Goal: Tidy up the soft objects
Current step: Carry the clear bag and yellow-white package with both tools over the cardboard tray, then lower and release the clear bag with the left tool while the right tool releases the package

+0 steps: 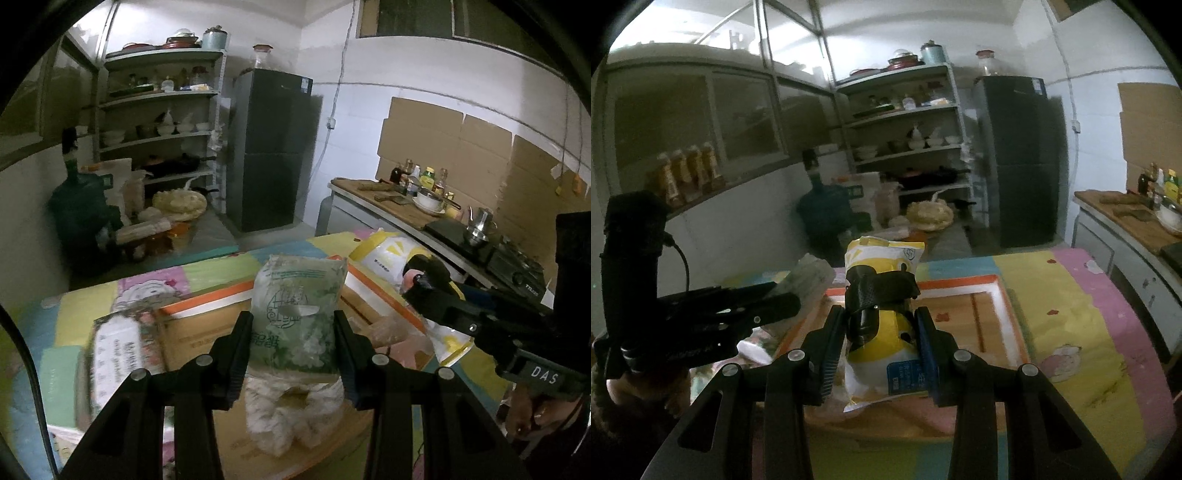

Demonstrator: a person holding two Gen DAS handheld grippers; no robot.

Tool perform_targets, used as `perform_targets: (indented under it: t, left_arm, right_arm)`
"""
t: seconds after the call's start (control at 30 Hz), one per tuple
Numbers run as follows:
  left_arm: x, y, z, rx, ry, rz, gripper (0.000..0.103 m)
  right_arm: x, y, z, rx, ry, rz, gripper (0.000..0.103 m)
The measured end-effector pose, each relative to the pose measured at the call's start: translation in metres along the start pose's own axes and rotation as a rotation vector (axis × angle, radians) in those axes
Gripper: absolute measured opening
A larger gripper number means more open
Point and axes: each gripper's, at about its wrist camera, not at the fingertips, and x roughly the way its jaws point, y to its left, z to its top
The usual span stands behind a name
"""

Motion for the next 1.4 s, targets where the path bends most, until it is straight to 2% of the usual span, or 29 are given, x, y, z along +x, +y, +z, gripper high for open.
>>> perform_targets:
  t: [0.27,0.7,1.4]
  left_arm:
    - [0.028,-0.015,0.005,0.002,0.031,-0.004,0.042]
    - [0.068,-0.036,0.009,0.008,0.075,0.006,0.042]
    - [0.119,-0.043,0.007,0.012,0.159,0.022,0.042]
  right_arm:
    - [0.009,-0.030,0.001,0.018,0.016,-0.030,0.039]
    - [0.029,-0.063,-0.002,0.051,0.049,-0.032,0.039]
    - [0.061,-0.091,-0.007,0.093,0.124,-0.059,0.039]
